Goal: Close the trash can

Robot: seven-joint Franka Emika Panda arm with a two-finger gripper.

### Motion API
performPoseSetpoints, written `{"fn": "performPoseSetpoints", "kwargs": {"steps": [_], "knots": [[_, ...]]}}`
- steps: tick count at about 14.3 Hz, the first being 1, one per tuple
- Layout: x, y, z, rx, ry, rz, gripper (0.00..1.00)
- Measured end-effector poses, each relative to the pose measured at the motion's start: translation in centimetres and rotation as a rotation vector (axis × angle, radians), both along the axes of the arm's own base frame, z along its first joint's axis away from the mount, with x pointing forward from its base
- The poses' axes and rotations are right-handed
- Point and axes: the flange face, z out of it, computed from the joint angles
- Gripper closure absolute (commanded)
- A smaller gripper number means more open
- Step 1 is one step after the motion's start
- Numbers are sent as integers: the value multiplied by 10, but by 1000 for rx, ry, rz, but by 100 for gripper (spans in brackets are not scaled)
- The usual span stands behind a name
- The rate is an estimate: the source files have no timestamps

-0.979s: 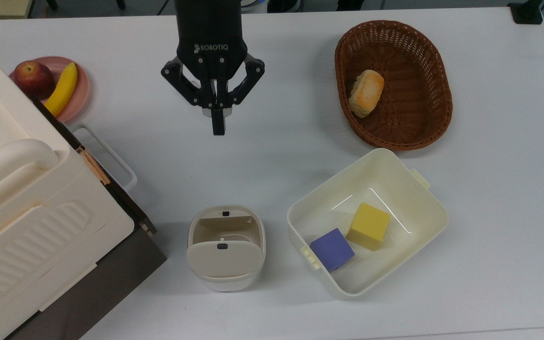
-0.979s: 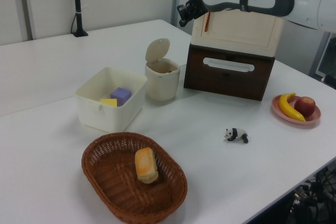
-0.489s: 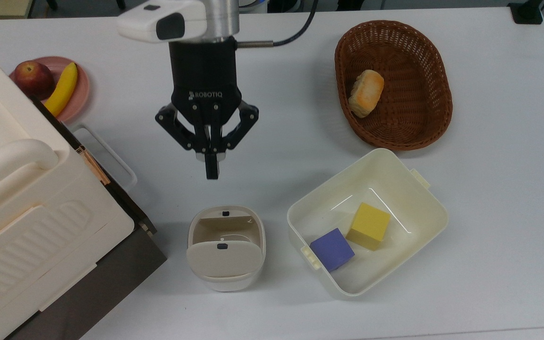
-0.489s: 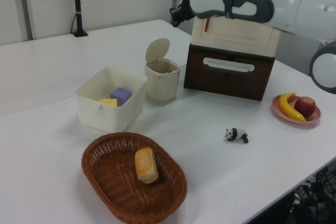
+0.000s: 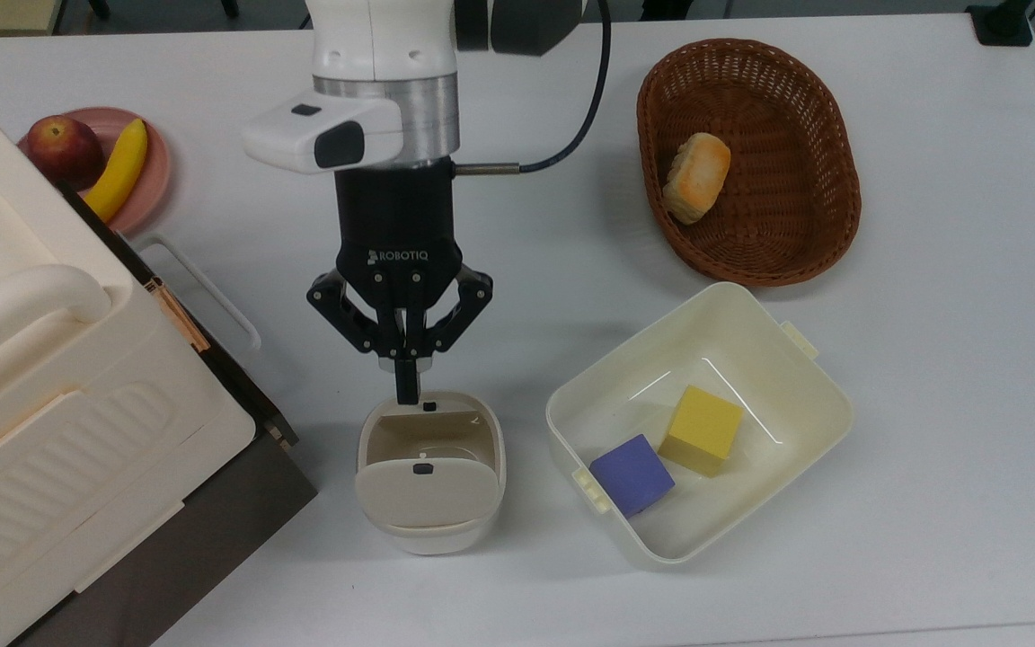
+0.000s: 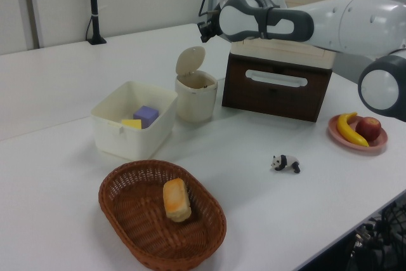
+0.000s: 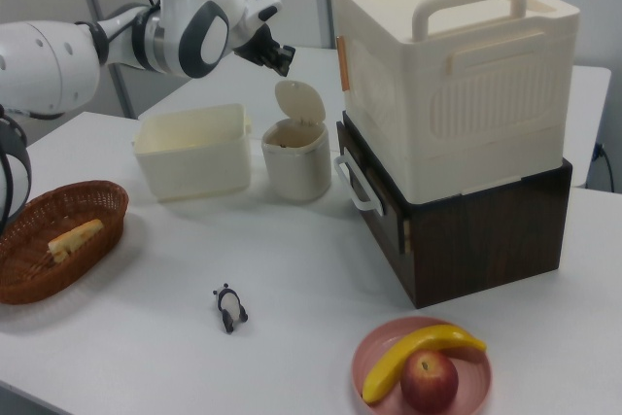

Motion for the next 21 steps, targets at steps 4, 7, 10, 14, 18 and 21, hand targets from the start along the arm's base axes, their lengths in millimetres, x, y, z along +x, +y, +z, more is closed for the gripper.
{"fn": "performPoseSetpoints", "kwargs": {"steps": [4,7,10,14,18,21], "knots": [[3,0,-3,-1,-26,0,99],[5,0,-2,-6,-51,4,99],[13,0,-18,-13,-93,7,99],[20,-1,-33,-16,-129,7,99],[20,0,-25,-18,-145,9,99],[20,0,-24,-19,-150,9,99]]}}
